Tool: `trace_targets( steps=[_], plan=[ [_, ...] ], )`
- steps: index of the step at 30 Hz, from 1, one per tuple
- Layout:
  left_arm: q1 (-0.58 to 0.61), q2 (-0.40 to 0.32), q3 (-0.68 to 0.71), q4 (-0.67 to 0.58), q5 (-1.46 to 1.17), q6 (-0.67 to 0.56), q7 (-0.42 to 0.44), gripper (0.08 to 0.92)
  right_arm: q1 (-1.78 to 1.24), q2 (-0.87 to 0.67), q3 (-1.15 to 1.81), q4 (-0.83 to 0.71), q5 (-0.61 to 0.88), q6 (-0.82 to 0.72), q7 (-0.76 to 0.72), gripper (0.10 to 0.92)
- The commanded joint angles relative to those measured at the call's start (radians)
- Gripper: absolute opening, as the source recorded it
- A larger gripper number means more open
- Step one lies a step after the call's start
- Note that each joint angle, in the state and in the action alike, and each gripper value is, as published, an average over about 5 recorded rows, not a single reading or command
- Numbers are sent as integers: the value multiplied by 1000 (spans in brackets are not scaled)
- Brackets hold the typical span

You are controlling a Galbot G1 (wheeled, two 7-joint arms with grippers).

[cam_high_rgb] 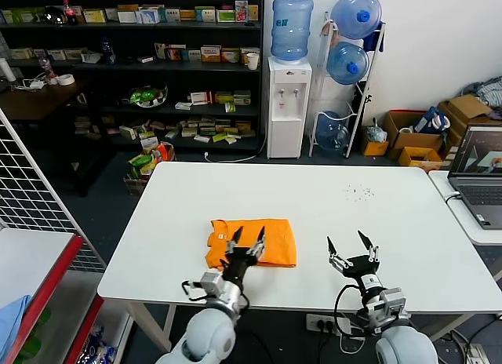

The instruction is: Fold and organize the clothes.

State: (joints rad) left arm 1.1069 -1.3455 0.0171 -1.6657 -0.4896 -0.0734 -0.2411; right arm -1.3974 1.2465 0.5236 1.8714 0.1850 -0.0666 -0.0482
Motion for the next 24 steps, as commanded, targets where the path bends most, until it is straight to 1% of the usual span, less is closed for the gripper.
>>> trace_targets(
  steps=[1, 3, 6, 12, 16, 20, 24],
  plan=[
    [170, 218, -197, -48, 190, -148, 71, 722, 27, 61, 59, -19, -28, -68, -116, 823],
    [181, 222, -224, -41, 213, -123, 78, 776, 34, 79, 81, -24, -47, -81, -143, 823],
    [184, 209, -253, -29, 264, -108, 81, 815, 45, 108, 116, -33, -69, -92, -167, 823],
    [184, 167, -302, -13, 351, -119, 80, 822, 58, 150, 171, -29, -121, -108, -174, 823],
    [190, 141, -337, -16, 384, -120, 107, 823, 44, 172, 194, -6, -163, -119, -188, 823],
    [201, 134, -357, -28, 414, -108, 140, 823, 28, 189, 210, 11, -171, -115, -191, 823],
    [202, 131, -368, -34, 423, -97, 153, 823, 20, 195, 216, 12, -170, -108, -191, 823]
  ],
)
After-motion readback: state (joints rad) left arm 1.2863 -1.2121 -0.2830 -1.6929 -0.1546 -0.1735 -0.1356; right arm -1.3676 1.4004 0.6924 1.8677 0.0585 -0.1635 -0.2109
